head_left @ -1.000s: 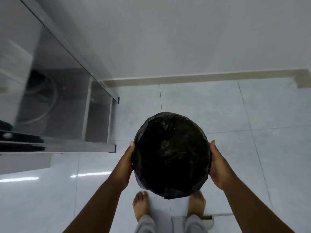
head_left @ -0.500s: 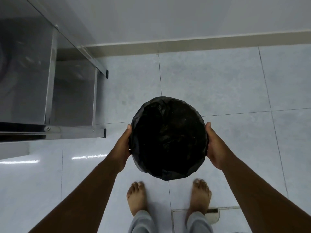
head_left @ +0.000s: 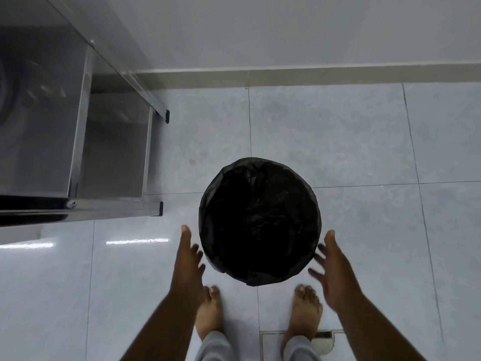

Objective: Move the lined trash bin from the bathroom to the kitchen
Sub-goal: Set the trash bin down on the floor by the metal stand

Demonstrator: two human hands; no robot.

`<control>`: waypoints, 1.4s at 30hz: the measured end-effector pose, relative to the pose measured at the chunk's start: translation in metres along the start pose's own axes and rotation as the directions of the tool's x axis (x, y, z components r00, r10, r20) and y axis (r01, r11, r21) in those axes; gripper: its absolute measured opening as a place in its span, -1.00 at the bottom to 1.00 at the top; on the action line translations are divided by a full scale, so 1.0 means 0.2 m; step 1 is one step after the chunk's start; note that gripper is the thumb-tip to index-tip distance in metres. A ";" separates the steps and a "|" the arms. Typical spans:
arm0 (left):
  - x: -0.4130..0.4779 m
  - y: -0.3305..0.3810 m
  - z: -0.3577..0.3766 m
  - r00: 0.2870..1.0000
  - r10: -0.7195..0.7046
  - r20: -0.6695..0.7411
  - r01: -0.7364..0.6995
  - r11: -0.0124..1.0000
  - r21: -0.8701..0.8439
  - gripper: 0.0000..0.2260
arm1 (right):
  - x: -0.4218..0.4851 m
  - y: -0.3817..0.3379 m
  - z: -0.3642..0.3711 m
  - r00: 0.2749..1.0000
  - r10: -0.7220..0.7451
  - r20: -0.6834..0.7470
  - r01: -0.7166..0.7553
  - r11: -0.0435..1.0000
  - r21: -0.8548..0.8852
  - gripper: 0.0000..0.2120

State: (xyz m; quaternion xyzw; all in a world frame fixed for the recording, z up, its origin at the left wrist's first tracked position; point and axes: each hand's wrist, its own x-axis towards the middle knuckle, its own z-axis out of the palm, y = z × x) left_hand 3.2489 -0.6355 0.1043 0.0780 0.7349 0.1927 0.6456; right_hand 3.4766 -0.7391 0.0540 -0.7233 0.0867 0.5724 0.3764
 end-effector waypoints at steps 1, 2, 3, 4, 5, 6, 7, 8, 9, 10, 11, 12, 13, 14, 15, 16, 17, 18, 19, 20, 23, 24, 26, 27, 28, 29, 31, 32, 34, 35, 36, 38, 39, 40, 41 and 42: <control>0.01 -0.06 -0.01 0.998 -0.049 -0.026 0.046 0.992 -0.115 -0.11 | -0.04 0.04 0.00 0.998 0.054 -0.020 -0.053 0.998 0.042 -0.30; -0.03 -0.12 -0.03 0.995 -0.098 -0.012 0.095 0.983 -0.160 -0.19 | -0.09 0.09 0.00 0.995 0.096 -0.020 -0.094 0.992 0.085 -0.28; -0.06 -0.17 -0.04 0.991 -0.134 0.012 0.134 0.975 -0.178 -0.21 | -0.14 0.12 0.01 0.993 0.121 -0.008 -0.119 0.984 0.130 -0.28; -0.07 -0.22 -0.05 0.987 -0.153 0.056 0.162 0.964 -0.213 -0.22 | -0.17 0.14 0.02 0.992 0.129 0.014 -0.129 0.977 0.168 -0.29; -0.07 -0.26 -0.05 0.980 -0.168 0.102 0.188 0.953 -0.236 -0.22 | -0.20 0.16 0.04 0.991 0.127 0.038 -0.132 0.972 0.194 -0.30; -0.08 -0.27 -0.04 0.973 -0.179 0.147 0.212 0.945 -0.250 -0.23 | -0.21 0.18 0.05 0.991 0.121 0.057 -0.130 0.970 0.207 -0.30; -0.09 -0.27 -0.03 0.967 -0.179 0.183 0.222 0.942 -0.253 -0.23 | -0.22 0.18 0.07 0.991 0.111 0.071 -0.123 0.970 0.212 -0.30; -0.10 -0.26 -0.01 0.967 -0.168 0.191 0.217 0.938 -0.270 -0.23 | -0.22 0.19 0.08 0.991 0.100 0.084 -0.116 0.970 0.213 -0.32; -0.09 -0.25 -0.01 0.968 -0.158 0.193 0.209 0.936 -0.283 -0.24 | -0.22 0.18 0.10 0.991 0.090 0.098 -0.110 0.971 0.213 -0.33; -0.09 -0.23 0.00 0.967 -0.167 0.193 0.218 0.935 -0.281 -0.24 | -0.21 0.16 0.11 0.991 0.081 0.110 -0.102 0.972 0.210 -0.35; -0.07 -0.20 0.01 0.969 -0.160 0.190 0.210 0.936 -0.283 -0.25 | -0.21 0.14 0.13 0.990 0.068 0.120 -0.091 0.975 0.203 -0.37; -0.06 -0.17 0.02 0.970 -0.139 0.197 0.190 0.943 -0.274 -0.25 | -0.20 0.11 0.15 0.990 0.049 0.133 -0.075 0.978 0.196 -0.39; -0.04 -0.14 0.04 0.972 -0.118 0.202 0.171 0.948 -0.267 -0.26 | -0.18 0.07 0.17 0.989 0.024 0.147 -0.052 0.981 0.188 -0.41; -0.02 -0.09 0.06 0.972 -0.098 0.214 0.153 0.954 -0.257 -0.27 | -0.16 0.03 0.19 0.987 -0.002 0.159 -0.027 0.983 0.182 -0.42; 0.01 -0.06 0.08 0.971 -0.081 0.225 0.138 0.958 -0.250 -0.27 | -0.14 -0.02 0.21 0.985 -0.026 0.170 -0.005 0.984 0.179 -0.42; 0.05 -0.01 0.10 0.968 -0.055 0.245 0.118 0.961 -0.251 -0.26 | -0.11 -0.07 0.24 0.982 -0.047 0.182 0.013 0.984 0.179 -0.40; 0.08 0.04 0.12 0.964 -0.034 0.265 0.101 0.964 -0.247 -0.26 | -0.07 -0.13 0.26 0.979 -0.065 0.195 0.030 0.983 0.180 -0.37; 0.10 0.11 0.15 0.959 -0.015 0.284 0.086 0.967 -0.238 -0.26 | -0.03 -0.19 0.29 0.974 -0.083 0.210 0.046 0.983 0.178 -0.33; 0.13 0.16 0.19 0.957 0.004 0.291 0.064 0.972 -0.225 -0.26 | 0.01 -0.25 0.32 0.970 -0.100 0.222 0.061 0.982 0.177 -0.30; 0.15 0.22 0.22 0.955 0.020 0.296 0.047 0.975 -0.218 -0.27 | 0.05 -0.32 0.34 0.965 -0.116 0.234 0.075 0.981 0.177 -0.27; 0.23 0.38 0.33 0.944 0.080 0.320 -0.033 0.988 -0.148 -0.30 | 0.16 -0.51 0.42 0.949 -0.160 0.270 0.118 0.979 0.168 -0.22; 0.26 0.43 0.36 0.938 0.098 0.331 -0.056 0.990 -0.133 -0.30 | 0.19 -0.57 0.44 0.946 -0.165 0.279 0.121 0.979 0.166 -0.21; 0.32 0.53 0.41 0.925 0.128 0.357 -0.088 0.988 -0.125 -0.31 | 0.26 -0.68 0.48 0.940 -0.173 0.294 0.126 0.977 0.172 -0.23; 0.35 0.58 0.44 0.919 0.138 0.370 -0.097 0.987 -0.127 -0.31 | 0.29 -0.72 0.50 0.938 -0.175 0.298 0.127 0.976 0.176 -0.26; 0.37 0.62 0.46 0.912 0.147 0.383 -0.105 0.986 -0.128 -0.31 | 0.33 -0.77 0.52 0.936 -0.179 0.304 0.129 0.976 0.178 -0.28; 0.39 0.67 0.49 0.906 0.158 0.394 -0.117 0.985 -0.124 -0.31 | 0.36 -0.82 0.54 0.934 -0.184 0.307 0.134 0.975 0.175 -0.29; 0.44 0.74 0.53 0.897 0.173 0.407 -0.129 0.983 -0.132 -0.31 | 0.41 -0.89 0.57 0.928 -0.195 0.316 0.147 0.975 0.168 -0.29; 0.46 0.78 0.55 0.893 0.179 0.414 -0.133 0.982 -0.136 -0.31 | 0.43 -0.93 0.58 0.925 -0.200 0.322 0.153 0.974 0.166 -0.29; 0.49 0.83 0.58 0.885 0.193 0.424 -0.147 0.979 -0.140 -0.32 | 0.46 -0.99 0.60 0.918 -0.214 0.334 0.161 0.971 0.178 -0.28; 0.51 0.86 0.60 0.883 0.196 0.427 -0.153 0.979 -0.133 -0.32 | 0.48 -1.01 0.61 0.916 -0.218 0.338 0.164 0.970 0.180 -0.28; 0.51 0.87 0.61 0.883 0.198 0.426 -0.160 0.979 -0.122 -0.33 | 0.48 -1.03 0.61 0.916 -0.219 0.336 0.164 0.969 0.184 -0.28; 0.53 0.89 0.61 0.878 0.214 0.429 -0.189 0.977 -0.101 -0.34 | 0.50 -1.05 0.63 0.911 -0.219 0.348 0.163 0.969 0.183 -0.29; 0.54 0.90 0.61 0.874 0.217 0.434 -0.197 0.976 -0.091 -0.34 | 0.50 -1.06 0.64 0.910 -0.215 0.355 0.157 0.970 0.184 -0.29; 0.54 0.90 0.60 0.873 0.214 0.437 -0.201 0.977 -0.077 -0.34 | 0.49 -1.06 0.65 0.914 -0.204 0.351 0.146 0.972 0.185 -0.29; 0.55 0.89 0.59 0.868 0.218 0.446 -0.204 0.976 -0.081 -0.34 | 0.50 -1.04 0.65 0.913 -0.203 0.353 0.140 0.971 0.195 -0.29; 0.54 0.88 0.59 0.871 0.217 0.441 -0.209 0.976 -0.067 -0.34 | 0.48 -1.04 0.65 0.920 -0.195 0.340 0.140 0.974 0.179 -0.29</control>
